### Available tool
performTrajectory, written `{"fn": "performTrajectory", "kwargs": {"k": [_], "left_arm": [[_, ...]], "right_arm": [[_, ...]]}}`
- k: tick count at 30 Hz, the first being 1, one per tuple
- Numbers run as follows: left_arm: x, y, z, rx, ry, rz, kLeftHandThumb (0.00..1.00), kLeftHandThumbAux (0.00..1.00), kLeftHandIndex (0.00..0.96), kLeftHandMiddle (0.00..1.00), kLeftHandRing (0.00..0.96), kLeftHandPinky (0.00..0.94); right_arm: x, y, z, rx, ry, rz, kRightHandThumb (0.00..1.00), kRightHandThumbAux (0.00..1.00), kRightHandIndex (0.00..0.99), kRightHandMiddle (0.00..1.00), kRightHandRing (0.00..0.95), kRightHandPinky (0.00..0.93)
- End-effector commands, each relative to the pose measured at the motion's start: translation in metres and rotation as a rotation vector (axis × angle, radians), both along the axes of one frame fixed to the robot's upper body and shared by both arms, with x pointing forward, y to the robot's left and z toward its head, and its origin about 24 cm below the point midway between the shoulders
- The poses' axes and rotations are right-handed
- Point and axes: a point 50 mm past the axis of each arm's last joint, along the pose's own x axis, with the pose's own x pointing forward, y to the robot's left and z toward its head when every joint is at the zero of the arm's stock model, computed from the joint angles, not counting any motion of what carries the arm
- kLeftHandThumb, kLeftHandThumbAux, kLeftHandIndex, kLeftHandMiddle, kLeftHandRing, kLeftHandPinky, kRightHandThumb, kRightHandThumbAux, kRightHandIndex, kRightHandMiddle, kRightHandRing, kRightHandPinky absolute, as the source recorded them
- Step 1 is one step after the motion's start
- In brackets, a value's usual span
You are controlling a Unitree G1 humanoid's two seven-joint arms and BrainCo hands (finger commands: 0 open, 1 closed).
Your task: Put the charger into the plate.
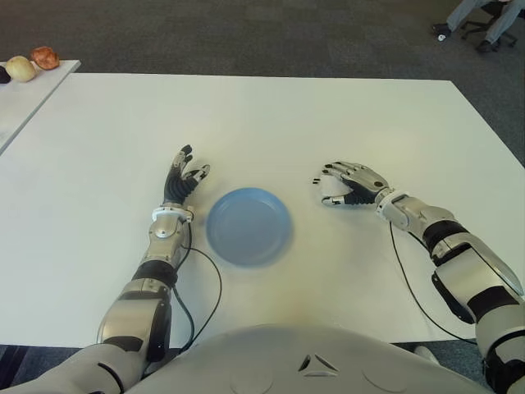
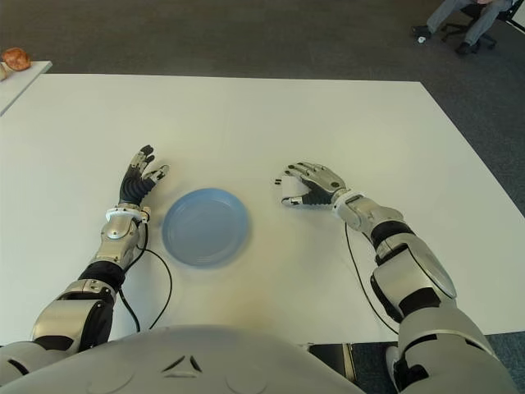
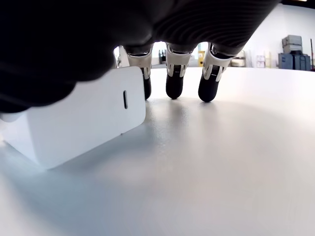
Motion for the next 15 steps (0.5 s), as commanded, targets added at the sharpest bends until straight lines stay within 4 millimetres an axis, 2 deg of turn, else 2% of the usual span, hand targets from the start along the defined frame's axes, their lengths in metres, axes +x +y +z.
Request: {"fn": "performTrajectory", "kwargs": {"k": [1,15], "left_arm": [[-0.0356,0.0001,-0.0399,-0.023,0.24,0.009,0.0,0.698,0.0,0.013,0.013,0.051],[-0.0365,0.002,-0.0391,-0.016,0.237,0.003,0.0,0.685,0.0,0.008,0.003,0.038]], "right_arm": [[-0.0069,-0.0069,-0.0098,-0.077,-0.014,0.0,0.273,0.145,0.0,0.0,0.0,0.0],[-0.0085,-0.0065,-0.0106,-0.096,-0.082,0.038,0.236,0.156,0.0,0.0,0.0,0.0]]}}
